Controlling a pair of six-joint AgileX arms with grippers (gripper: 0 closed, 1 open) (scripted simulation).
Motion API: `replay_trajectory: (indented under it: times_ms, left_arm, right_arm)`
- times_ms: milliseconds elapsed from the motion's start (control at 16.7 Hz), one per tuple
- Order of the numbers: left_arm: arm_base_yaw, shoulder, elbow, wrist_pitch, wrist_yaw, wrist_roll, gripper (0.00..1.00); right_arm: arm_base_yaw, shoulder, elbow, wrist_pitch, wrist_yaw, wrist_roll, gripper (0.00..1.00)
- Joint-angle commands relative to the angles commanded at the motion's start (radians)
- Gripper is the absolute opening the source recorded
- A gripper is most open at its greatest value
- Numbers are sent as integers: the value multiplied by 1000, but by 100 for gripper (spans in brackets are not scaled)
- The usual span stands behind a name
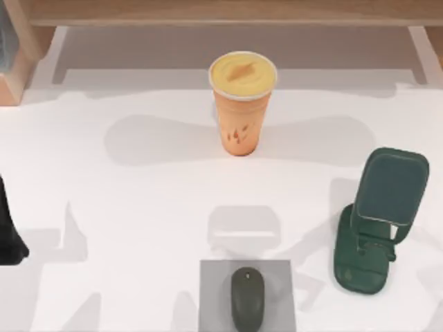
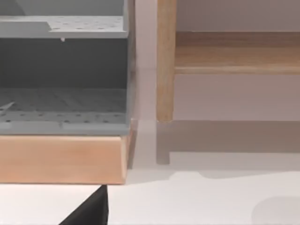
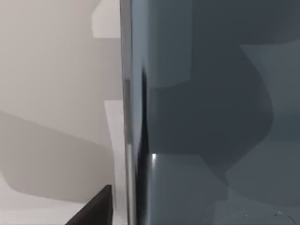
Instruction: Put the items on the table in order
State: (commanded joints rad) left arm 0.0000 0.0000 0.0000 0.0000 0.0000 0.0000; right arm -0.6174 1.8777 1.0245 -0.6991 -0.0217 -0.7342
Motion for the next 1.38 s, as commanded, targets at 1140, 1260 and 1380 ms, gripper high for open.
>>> replay_trajectory:
  times_ms: [1140, 1260, 1380]
  left_arm:
    - [0, 0, 0, 0, 0, 0, 100]
    - [0, 0, 0, 0, 0, 0, 100]
    - [0, 0, 0, 0, 0, 0, 100]
  right_arm:
    - [-1, -41, 28, -60, -3, 3, 0]
    - [-1, -54, 41, -85, -5, 3, 0]
    - [-1, -66, 54, -112, -5, 2, 0]
